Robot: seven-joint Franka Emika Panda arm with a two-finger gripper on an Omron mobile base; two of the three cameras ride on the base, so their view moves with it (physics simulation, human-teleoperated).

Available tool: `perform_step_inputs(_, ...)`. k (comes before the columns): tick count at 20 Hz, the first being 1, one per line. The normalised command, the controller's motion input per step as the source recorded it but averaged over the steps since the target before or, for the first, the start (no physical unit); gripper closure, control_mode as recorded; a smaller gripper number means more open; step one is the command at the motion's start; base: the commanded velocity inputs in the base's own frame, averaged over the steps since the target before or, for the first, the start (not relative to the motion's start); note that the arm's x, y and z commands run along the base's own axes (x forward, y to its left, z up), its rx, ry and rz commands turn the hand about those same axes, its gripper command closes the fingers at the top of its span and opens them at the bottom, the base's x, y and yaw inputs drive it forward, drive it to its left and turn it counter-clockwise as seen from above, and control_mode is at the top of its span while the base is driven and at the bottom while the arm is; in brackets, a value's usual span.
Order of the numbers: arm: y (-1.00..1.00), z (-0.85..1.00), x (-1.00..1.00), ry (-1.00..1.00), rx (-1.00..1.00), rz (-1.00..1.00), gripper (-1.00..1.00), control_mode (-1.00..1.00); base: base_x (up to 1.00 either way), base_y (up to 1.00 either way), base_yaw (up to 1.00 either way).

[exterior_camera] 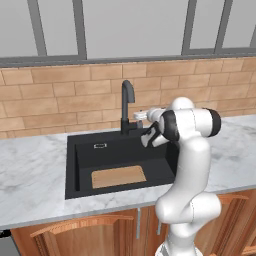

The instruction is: Turn on the sink faucet with hot water and rinse the cutting board for ten seconds, then turn off the faucet. Push the cutting board to reach the water if necessary.

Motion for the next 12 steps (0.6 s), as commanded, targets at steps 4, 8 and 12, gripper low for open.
perform_step_inputs(4, 0.00, -0.17, 0.03, -0.05, 0.00, 0.00, -1.00, -1.00, 0.00, 0.00, 0.00)
perform_step_inputs(8, 0.00, -0.16, 0.03, -0.04, 0.00, 0.00, -1.00, -1.00, 0.00, 0.00, 0.00)
perform_step_inputs(12, 0.00, -0.15, 0.05, -0.04, 0.00, 0.00, -1.00, -1.00, 0.00, 0.00, 0.00)
